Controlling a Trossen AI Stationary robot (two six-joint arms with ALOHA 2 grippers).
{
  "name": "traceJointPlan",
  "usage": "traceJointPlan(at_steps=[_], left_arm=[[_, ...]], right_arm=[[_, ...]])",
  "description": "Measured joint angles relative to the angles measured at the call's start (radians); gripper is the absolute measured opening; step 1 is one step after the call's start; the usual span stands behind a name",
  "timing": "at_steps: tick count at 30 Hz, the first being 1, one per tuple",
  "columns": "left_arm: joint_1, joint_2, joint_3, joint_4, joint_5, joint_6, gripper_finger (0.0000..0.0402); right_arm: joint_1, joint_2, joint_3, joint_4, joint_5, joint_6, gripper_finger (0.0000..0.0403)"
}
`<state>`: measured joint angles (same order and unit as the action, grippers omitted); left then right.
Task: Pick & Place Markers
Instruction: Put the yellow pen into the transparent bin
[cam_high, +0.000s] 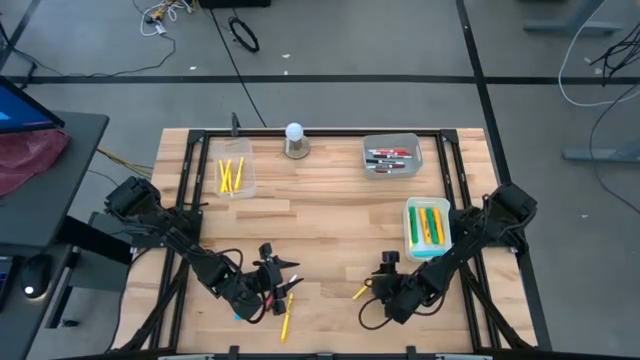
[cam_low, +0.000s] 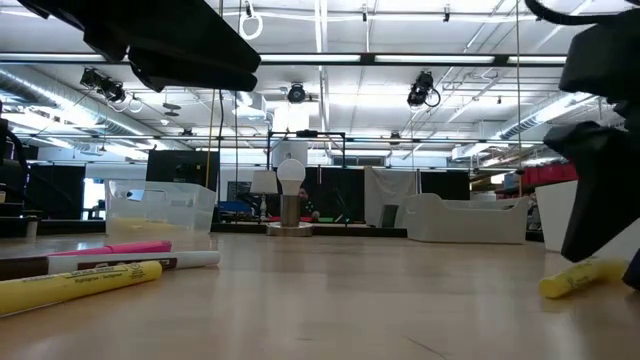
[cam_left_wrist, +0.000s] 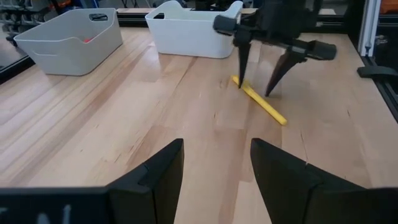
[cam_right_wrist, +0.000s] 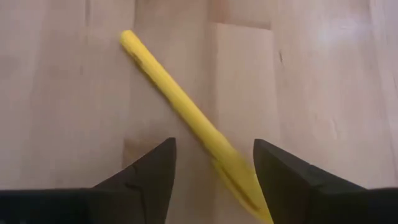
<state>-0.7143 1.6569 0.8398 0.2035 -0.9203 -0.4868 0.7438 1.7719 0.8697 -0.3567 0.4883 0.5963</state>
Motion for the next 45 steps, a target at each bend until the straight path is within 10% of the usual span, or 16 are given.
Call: traceJointPlan(at_steps=[15, 24, 35, 45], left_arm=[[0.0, 0.0, 0.0, 0.0, 0.001, -0.001, 0.0193], [0.004, 0.0, 0.0, 0.009, 0.02, 0.007, 0.0193], [0.094, 0.116, 0.002, 0.297, 0.385, 0.242, 0.0193], [0.136, 0.185, 0.001, 0.314, 0.391, 0.158, 0.0193]], right_arm=[[-0.012, -0.021, -0.251, 0.417, -0.054, -0.054, 0.0037], [-0.026, -0.025, -0.099, 0.398, 0.03, -0.197, 0.0034], [-0.12, 0.049, 0.118, 0.392, 0.058, -0.377, 0.0001], [-0.167, 0.053, 0.127, 0.308, 0.017, -0.259, 0.0011]])
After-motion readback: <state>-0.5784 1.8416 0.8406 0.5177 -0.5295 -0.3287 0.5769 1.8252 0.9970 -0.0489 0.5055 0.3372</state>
